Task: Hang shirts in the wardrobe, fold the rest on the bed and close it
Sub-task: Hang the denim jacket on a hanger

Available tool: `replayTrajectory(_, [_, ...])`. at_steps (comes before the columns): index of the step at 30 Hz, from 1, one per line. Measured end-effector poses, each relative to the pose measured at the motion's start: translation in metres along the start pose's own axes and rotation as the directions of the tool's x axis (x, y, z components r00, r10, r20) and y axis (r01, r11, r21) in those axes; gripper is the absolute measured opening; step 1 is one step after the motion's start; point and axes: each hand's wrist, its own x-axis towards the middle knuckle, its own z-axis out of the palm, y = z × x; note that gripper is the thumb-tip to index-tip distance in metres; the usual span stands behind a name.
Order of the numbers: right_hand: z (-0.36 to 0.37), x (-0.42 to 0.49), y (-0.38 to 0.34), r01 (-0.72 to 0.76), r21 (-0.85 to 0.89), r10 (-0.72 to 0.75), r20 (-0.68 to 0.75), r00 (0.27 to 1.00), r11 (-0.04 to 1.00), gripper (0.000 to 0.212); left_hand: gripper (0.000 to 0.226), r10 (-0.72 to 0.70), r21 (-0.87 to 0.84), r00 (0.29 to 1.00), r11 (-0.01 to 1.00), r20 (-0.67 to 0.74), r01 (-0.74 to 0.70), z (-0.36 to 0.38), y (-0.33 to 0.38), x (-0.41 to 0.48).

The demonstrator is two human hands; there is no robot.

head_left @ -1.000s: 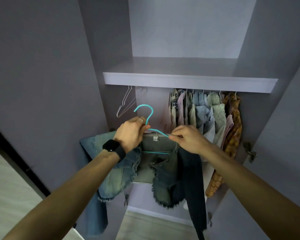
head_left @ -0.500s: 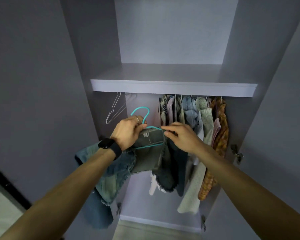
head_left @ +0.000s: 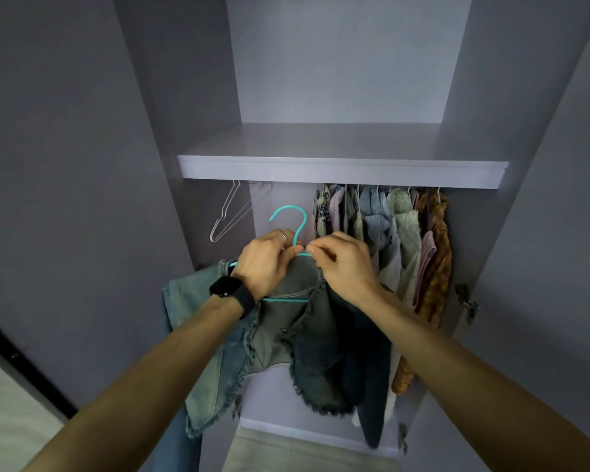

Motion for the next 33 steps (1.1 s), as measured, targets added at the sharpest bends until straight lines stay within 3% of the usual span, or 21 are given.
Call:
replayTrajectory(6, [-0.019, -0.003, 0.019, -0.097, -0.038, 0.101, 0.126, 0.987, 0.995, 0.025, 0.015, -0.093, -0.071, 0.995, 0.993, 0.034, 0.096, -0.015, -0.006, 0.0])
replayTrajectory(8, [-0.026, -0.005, 0.03, -0.014, -0.08, 0.039, 0.315, 0.948, 0.997, 0.028, 0.018, -0.105, -0.072, 0.993, 0.991, 0.055, 0.108, -0.018, -0.006, -0.002])
replayTrajectory(10, [-0.027, -0.01, 0.036, 0.072, -0.109, -0.024, 0.388, 0.921, 0.991, 0.027, 0.018, -0.105, -0.057, 0.991, 0.992, 0.078, 0.109, -0.016, -0.004, -0.003])
replayTrajectory(14, [-0.031, -0.023, 0.049, 0.068, -0.177, 0.004, 0.378, 0.926, 0.982, 0.027, 0.025, -0.143, -0.054, 0.988, 0.988, 0.05, 0.146, -0.015, -0.007, -0.008])
replayTrajectory(19, [-0.031, -0.035, 0.058, 0.038, -0.225, 0.074, 0.468, 0.881, 0.974, 0.029, 0.016, -0.173, -0.009, 0.981, 0.985, 0.089, 0.174, -0.01, -0.01, -0.009])
replayTrajectory(24, [-0.031, -0.037, 0.058, -0.043, -0.148, 0.106, 0.458, 0.883, 0.988, 0.038, 0.024, -0.174, -0.046, 0.982, 0.983, 0.068, 0.177, -0.004, -0.007, -0.006])
replayTrajectory(28, [-0.024, -0.032, 0.057, -0.017, -0.159, 0.091, 0.473, 0.876, 0.987, 0.027, 0.014, -0.198, -0.074, 0.976, 0.976, 0.096, 0.205, 0.005, -0.009, -0.003])
replayTrajectory(33, [-0.007, -0.038, 0.052, 0.007, -0.195, 0.094, 0.503, 0.859, 0.981, 0.019, 0.019, -0.216, -0.046, 0.971, 0.974, 0.104, 0.222, 0.017, -0.023, -0.003])
